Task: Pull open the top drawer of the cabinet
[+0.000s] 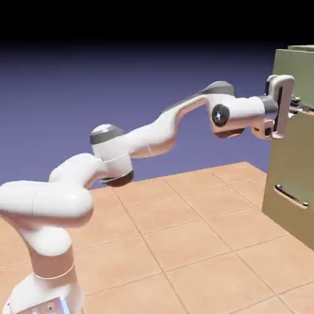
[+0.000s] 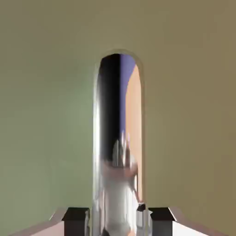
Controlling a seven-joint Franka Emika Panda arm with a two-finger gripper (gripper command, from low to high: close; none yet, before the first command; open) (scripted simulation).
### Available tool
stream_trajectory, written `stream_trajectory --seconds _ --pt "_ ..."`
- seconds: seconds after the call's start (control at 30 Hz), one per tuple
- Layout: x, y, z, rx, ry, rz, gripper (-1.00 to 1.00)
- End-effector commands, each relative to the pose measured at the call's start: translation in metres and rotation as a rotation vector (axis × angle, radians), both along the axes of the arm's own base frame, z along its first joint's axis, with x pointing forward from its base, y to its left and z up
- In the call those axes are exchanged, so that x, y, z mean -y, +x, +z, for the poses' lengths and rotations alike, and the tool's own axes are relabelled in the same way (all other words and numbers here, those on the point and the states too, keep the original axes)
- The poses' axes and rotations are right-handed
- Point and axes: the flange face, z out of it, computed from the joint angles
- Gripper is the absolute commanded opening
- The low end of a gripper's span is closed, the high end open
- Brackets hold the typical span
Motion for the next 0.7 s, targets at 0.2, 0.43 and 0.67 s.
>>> stream_trajectory --seconds 0.2,0.43,0.67 --pt "0.0 -0.062 0.0 -0.002 0.0 0.0 -1.0" --pt "0.0 -0.133 0.0 -0.002 0.0 0.0 -1.0" --pt "0.0 -0.18 0.0 -0.002 -0.001 -0.001 1.0"
